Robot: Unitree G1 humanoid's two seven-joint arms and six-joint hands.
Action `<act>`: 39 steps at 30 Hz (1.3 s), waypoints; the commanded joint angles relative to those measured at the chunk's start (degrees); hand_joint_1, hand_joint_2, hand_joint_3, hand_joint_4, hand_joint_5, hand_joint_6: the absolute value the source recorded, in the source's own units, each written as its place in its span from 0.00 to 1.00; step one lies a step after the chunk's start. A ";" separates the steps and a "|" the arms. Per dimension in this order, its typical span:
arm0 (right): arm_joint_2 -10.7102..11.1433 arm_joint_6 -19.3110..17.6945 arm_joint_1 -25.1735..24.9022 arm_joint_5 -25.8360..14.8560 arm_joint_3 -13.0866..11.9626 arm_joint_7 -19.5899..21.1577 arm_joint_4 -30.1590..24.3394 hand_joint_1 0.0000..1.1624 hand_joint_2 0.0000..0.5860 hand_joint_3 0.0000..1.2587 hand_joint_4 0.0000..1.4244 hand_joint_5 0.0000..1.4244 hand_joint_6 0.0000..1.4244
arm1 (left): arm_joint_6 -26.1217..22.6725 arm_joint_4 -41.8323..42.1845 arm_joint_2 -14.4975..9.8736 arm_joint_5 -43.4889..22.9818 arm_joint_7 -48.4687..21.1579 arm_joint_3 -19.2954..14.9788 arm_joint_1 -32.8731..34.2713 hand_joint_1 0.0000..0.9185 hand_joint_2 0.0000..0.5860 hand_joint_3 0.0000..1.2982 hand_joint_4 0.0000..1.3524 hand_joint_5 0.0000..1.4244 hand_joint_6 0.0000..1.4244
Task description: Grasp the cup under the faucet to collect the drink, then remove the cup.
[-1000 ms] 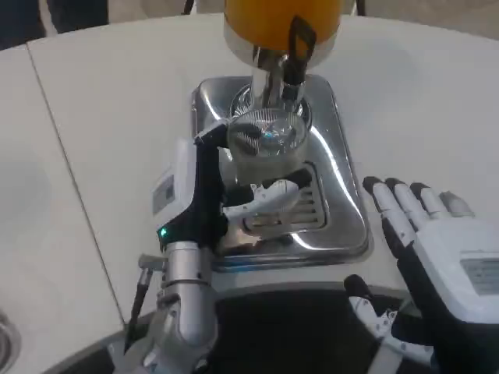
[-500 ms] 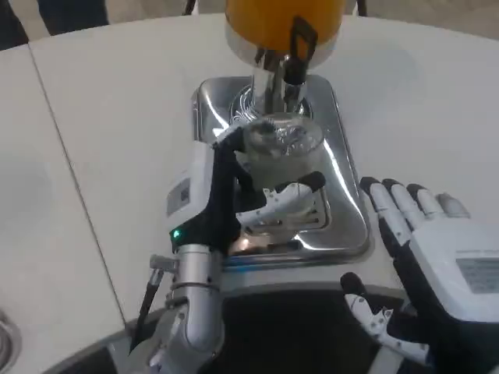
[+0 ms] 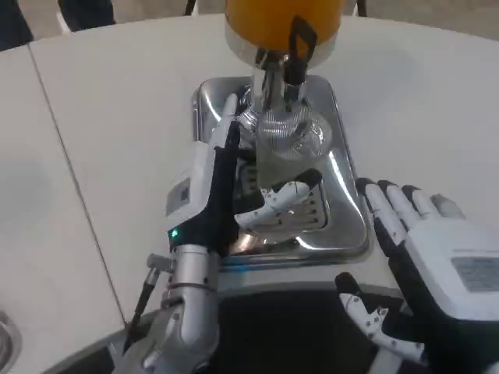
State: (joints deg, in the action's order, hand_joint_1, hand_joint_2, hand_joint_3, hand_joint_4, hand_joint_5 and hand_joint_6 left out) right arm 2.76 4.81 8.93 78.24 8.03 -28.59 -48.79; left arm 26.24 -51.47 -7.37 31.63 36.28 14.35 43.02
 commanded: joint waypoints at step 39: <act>-11.65 22.71 -32.39 -27.61 -0.13 12.53 13.04 0.38 0.85 0.00 0.00 0.00 0.01 | -19.50 76.46 -17.63 16.46 -26.20 -13.87 -55.74 0.00 0.16 0.00 0.00 0.00 0.00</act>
State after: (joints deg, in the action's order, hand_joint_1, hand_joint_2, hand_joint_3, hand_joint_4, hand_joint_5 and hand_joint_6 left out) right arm -6.26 25.46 -22.36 53.77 8.58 -17.75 -36.06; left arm 6.96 22.86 -25.60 45.64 10.35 -0.12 -10.54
